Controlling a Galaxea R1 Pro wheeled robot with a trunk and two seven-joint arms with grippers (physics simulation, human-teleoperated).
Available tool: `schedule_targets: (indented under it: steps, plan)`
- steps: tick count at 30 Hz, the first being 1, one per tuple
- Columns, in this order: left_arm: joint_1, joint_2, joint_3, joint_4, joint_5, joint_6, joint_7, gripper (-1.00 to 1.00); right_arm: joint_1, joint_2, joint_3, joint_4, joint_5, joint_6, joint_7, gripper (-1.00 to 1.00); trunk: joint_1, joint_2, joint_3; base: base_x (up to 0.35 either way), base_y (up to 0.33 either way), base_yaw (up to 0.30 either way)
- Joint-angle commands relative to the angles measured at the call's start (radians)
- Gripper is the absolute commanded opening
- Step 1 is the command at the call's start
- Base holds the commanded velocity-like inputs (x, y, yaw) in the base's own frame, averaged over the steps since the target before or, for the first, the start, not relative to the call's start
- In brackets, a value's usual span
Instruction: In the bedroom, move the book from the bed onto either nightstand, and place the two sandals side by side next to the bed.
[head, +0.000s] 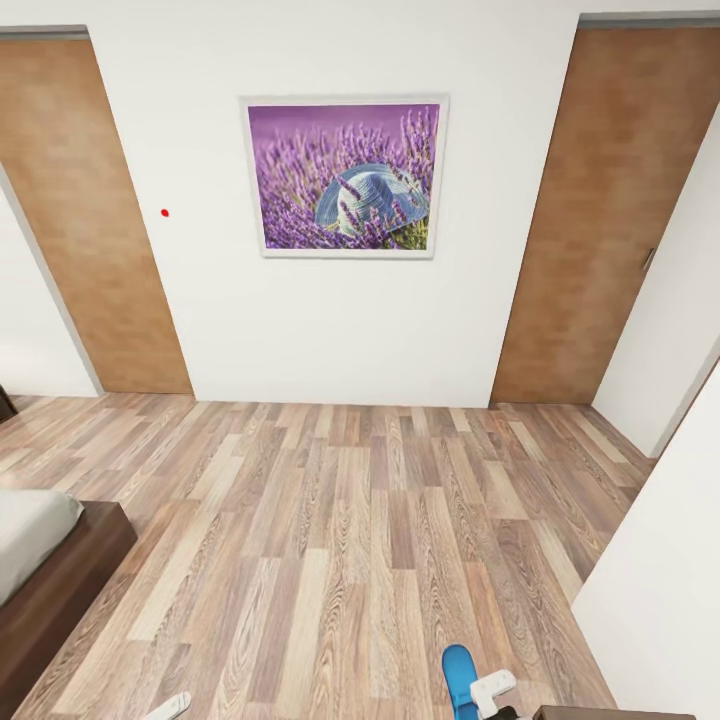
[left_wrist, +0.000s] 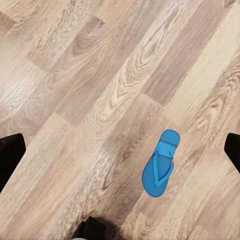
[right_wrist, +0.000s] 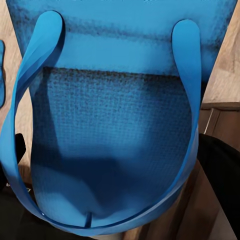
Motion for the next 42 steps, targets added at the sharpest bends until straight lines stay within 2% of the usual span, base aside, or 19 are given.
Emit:
schedule_targets:
  steps: [1,13,24,42]
  plan:
    - [-0.001,0.0,0.008,0.002,-0.011,-0.005,0.001,1.0,0.0,0.0,0.001,-0.002,0.009,0.006,0.002,-1.0,0.0,-0.001,-0.001,0.0,0.0,0.001]
    - [-0.001,0.0,0.008,0.002,-0.011,-0.005,0.001,1.0,0.0,-0.001,0.0,-0.002,0.009,0.006,0.001,-1.0,0.0,-0.001,-0.001,0.006,0.0,0.0]
    - [-0.001,0.0,0.008,0.002,-0.011,-0.005,0.001,1.0,0.0,-0.001,0.0,-0.002,0.009,0.006,0.001,-1.0,0.0,-0.001,-0.001,0.144,0.0,0.003]
    - [-0.001,0.0,0.008,0.002,-0.011,-0.005,0.001,1.0,0.0,-0.002,0.0,-0.002,0.01,0.003,0.001,-1.0,0.0,-0.001,-0.003,0.009,0.0,0.026]
